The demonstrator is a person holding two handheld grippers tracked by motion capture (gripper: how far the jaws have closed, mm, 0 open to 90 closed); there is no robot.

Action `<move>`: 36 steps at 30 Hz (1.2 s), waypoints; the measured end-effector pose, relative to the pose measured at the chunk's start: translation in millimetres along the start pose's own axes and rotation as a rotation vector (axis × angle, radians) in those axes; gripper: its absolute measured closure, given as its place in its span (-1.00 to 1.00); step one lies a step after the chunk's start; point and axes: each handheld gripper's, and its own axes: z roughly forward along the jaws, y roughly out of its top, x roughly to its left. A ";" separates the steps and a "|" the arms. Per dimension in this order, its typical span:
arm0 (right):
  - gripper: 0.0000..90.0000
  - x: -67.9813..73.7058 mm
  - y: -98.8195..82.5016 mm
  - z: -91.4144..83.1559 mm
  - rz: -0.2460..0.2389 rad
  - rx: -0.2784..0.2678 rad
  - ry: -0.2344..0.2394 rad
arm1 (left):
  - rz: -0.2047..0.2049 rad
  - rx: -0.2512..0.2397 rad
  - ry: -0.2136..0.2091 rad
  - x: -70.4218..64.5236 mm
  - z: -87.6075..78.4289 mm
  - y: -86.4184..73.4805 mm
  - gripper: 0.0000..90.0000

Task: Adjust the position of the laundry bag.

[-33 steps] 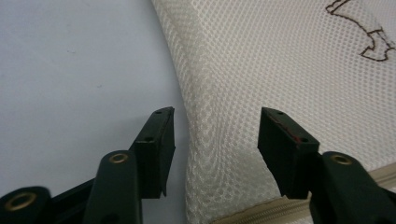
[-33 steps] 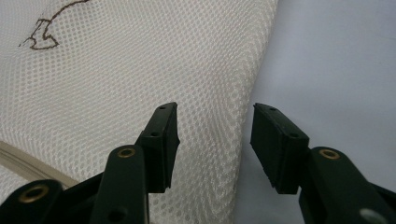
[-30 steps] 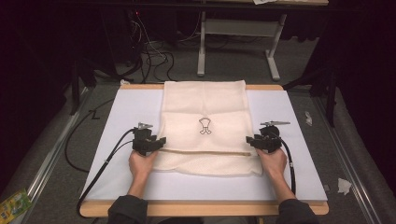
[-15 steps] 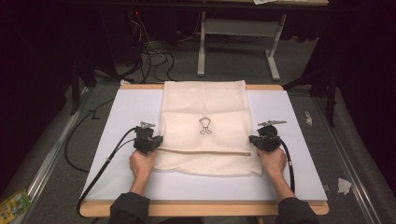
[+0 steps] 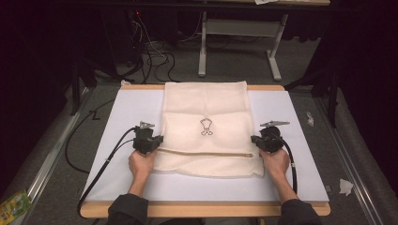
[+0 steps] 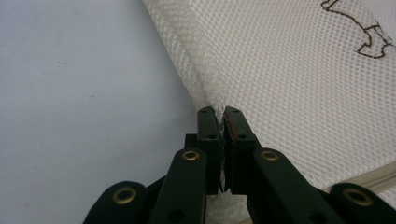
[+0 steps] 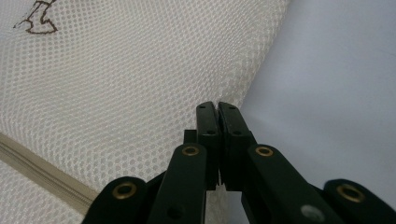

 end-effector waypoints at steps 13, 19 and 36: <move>0.99 -0.3 -4.9 -11.6 -0.007 -0.020 0.007 | 0.038 -0.017 -0.020 -7.4 -10.9 -2.0 0.94; 0.99 0.2 -8.4 -17.2 -0.013 -0.024 0.018 | 0.054 -0.025 -0.032 -11.6 -17.4 -3.5 0.94; 0.98 3.4 -25.1 -37.8 -0.023 -0.041 0.049 | 0.098 -0.018 -0.044 -20.9 -31.2 -19.9 0.93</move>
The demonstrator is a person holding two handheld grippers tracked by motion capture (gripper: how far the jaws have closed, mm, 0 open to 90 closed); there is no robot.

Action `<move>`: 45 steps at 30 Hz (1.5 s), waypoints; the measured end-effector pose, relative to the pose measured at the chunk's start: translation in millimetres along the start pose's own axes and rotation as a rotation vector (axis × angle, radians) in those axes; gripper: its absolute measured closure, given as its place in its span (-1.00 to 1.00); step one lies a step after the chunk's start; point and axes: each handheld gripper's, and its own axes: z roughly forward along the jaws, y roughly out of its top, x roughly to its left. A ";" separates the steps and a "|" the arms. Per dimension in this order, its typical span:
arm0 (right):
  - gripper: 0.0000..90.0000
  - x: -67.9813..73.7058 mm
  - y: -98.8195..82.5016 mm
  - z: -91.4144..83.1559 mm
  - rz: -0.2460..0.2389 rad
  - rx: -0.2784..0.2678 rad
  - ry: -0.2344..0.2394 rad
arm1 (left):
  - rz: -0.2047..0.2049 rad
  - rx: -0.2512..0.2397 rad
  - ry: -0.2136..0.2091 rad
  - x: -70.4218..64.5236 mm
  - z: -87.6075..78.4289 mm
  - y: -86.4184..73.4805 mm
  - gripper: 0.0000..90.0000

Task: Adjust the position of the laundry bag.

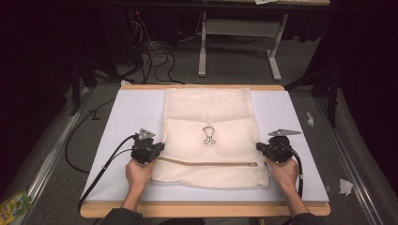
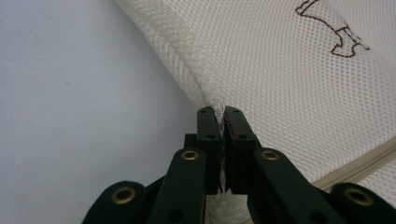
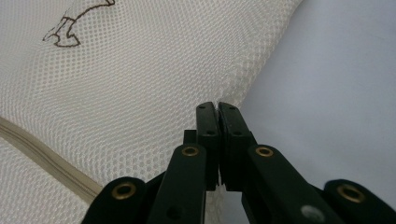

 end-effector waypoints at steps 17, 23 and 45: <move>0.96 6.2 -22.5 -4.1 0.000 -0.007 0.020 | 0.022 0.000 0.012 -6.1 -10.2 -16.6 0.90; 0.93 7.5 -26.1 -3.6 -0.002 -0.006 0.017 | 0.024 -0.005 0.028 -6.7 -9.4 -22.0 0.82; 0.05 4.7 -41.8 -9.2 0.038 -0.084 -0.014 | 0.074 -0.110 -0.013 -41.0 -14.9 -16.8 0.05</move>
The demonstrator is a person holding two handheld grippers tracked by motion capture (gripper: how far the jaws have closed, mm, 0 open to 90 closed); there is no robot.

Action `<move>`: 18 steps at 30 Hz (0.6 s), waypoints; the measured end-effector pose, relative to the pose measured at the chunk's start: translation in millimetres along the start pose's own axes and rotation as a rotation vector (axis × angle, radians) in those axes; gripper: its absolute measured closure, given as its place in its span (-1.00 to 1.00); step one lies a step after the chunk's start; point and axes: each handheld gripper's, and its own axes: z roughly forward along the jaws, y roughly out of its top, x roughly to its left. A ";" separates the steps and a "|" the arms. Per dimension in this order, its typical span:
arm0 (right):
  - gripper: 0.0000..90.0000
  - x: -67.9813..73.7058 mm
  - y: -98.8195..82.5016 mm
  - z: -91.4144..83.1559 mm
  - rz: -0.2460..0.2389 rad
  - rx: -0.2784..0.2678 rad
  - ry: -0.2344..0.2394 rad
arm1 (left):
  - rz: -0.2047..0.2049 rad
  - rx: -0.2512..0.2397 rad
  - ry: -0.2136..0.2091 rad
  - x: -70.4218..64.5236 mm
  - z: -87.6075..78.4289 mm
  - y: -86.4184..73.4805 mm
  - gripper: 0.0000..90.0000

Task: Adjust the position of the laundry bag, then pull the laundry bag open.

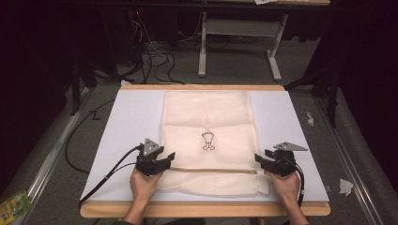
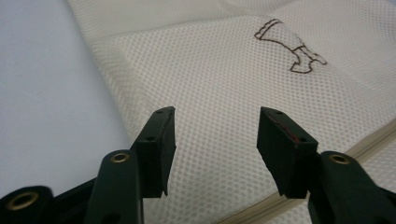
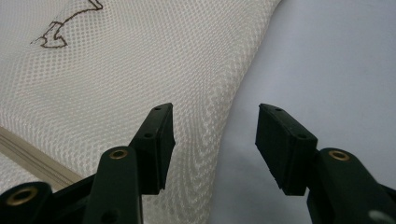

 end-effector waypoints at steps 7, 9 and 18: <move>0.05 -3.2 -5.9 -2.9 0.012 -0.013 0.008 | -0.031 0.001 -0.030 -6.0 5.5 -1.8 0.02; 0.06 -2.2 -7.4 -3.0 0.020 -0.014 0.010 | -0.009 0.008 -0.024 -10.6 8.1 -1.0 0.02; 0.07 -2.9 -13.8 -5.4 0.030 -0.006 0.020 | 0.048 0.001 -0.081 -40.8 21.0 11.6 0.00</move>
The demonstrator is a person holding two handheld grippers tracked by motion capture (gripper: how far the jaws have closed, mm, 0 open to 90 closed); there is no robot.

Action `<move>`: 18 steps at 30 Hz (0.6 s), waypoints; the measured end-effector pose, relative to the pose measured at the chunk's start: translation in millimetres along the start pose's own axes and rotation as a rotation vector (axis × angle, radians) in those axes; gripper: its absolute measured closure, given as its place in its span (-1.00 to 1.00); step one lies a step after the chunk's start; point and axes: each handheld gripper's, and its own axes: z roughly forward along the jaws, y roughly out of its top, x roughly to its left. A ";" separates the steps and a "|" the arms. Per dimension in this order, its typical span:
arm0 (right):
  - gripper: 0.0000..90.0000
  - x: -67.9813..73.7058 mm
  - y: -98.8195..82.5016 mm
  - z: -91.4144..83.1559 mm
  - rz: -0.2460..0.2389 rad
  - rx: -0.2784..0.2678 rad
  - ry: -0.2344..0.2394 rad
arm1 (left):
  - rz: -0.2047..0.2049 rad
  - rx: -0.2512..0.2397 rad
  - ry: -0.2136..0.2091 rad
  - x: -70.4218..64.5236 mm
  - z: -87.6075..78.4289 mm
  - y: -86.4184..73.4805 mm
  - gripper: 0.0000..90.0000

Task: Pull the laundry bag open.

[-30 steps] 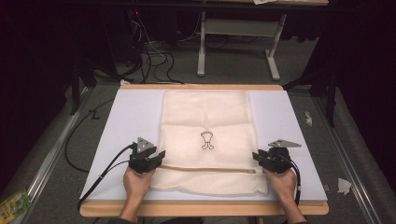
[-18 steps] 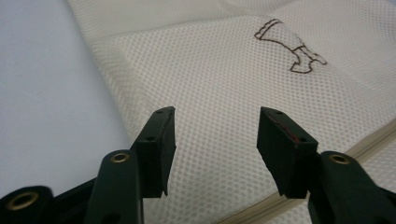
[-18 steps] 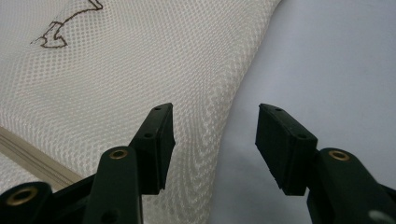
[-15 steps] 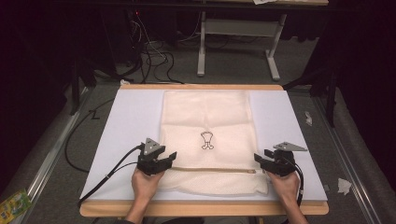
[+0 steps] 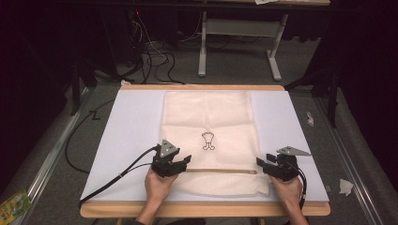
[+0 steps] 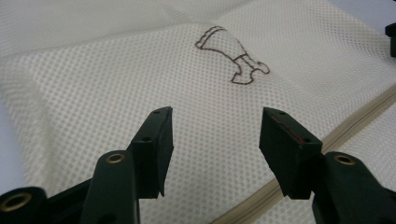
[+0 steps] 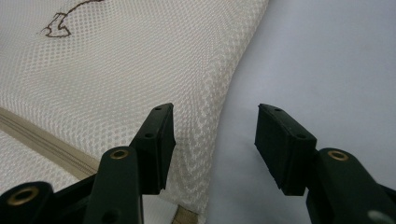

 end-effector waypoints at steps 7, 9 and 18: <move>0.10 0.6 0.6 -1.2 0.002 0.012 0.015 | 0.041 -0.008 -0.042 -21.6 10.5 13.4 -0.01; 0.11 2.0 0.9 0.1 -0.002 0.013 0.018 | 0.054 0.005 -0.055 -27.6 16.7 16.1 -0.01; 0.21 7.0 0.5 4.9 -0.021 0.049 0.033 | 0.085 0.048 -0.113 -55.5 43.7 24.6 -0.03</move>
